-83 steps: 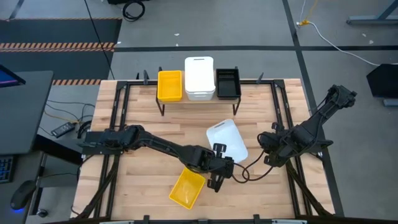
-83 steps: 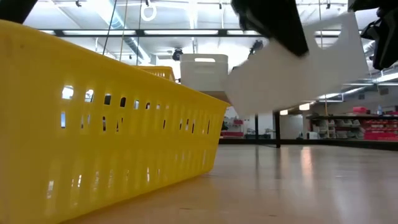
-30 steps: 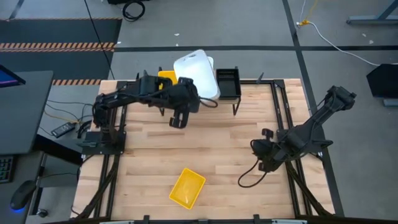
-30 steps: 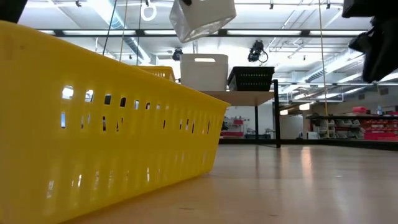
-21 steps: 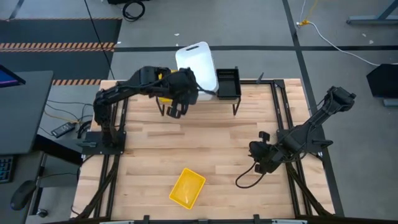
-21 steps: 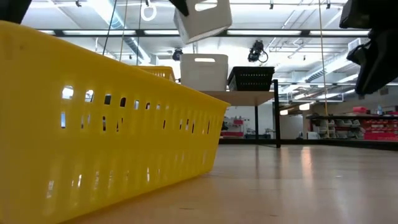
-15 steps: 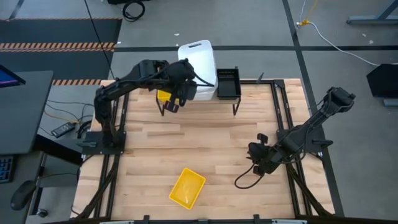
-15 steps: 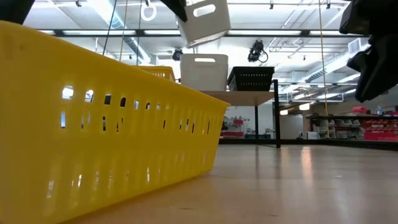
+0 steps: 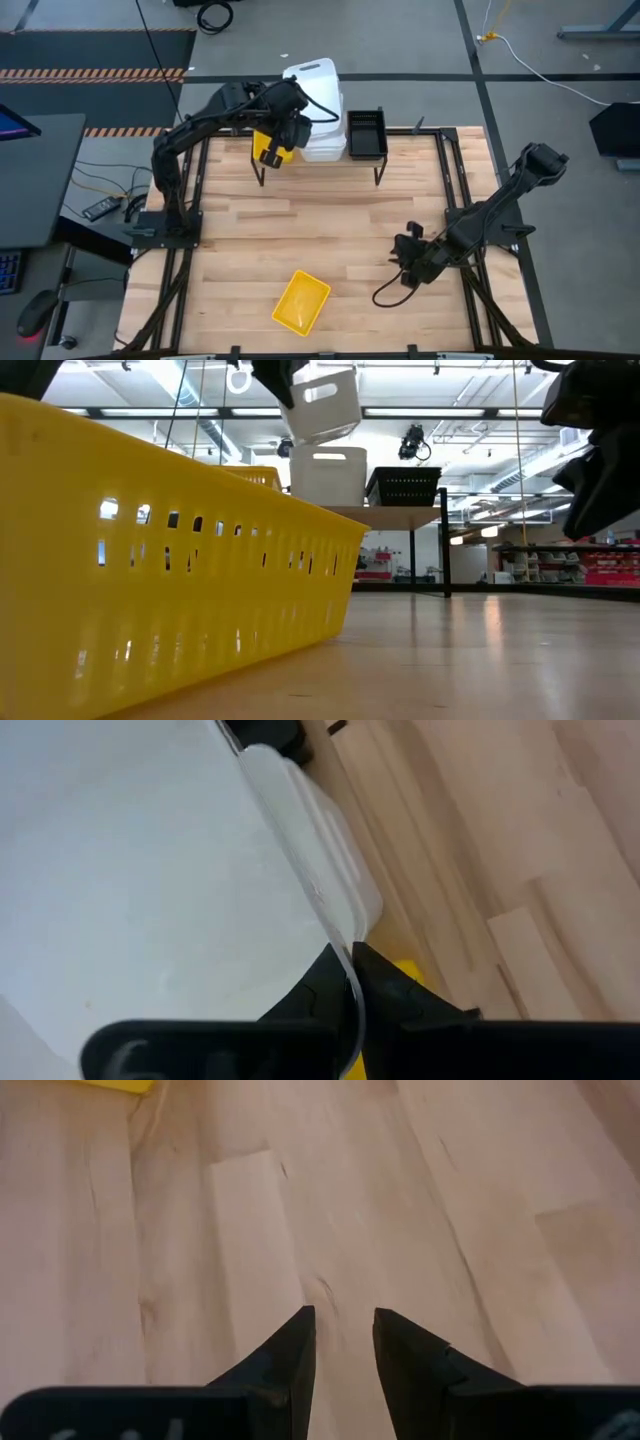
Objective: Stack baskets on shelf by color
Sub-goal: Stack the white bin on the white bin on the shelf
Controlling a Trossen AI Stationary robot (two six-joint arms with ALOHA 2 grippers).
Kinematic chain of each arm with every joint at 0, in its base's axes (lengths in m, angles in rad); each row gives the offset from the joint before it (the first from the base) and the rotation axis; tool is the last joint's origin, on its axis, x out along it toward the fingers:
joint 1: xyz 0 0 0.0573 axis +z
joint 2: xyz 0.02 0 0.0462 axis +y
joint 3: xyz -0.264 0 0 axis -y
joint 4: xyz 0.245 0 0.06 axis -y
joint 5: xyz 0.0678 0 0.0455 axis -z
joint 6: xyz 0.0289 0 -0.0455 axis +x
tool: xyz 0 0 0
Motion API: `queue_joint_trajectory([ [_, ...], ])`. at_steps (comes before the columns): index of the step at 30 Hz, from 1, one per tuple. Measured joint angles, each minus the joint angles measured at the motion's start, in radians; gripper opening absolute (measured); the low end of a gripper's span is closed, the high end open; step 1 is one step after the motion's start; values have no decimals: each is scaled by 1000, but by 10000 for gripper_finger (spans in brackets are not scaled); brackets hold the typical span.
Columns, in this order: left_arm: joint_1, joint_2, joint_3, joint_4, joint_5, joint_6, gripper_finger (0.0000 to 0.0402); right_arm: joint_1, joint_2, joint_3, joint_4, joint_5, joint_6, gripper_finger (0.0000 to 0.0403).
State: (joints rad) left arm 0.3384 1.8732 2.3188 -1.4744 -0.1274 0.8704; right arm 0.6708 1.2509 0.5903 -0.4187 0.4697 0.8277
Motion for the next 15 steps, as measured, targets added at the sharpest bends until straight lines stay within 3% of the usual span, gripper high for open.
queue_joint_trajectory([
  [15,28,59,-4,-19,51,6,15,0,81,1,134,-2,-1,109],
])
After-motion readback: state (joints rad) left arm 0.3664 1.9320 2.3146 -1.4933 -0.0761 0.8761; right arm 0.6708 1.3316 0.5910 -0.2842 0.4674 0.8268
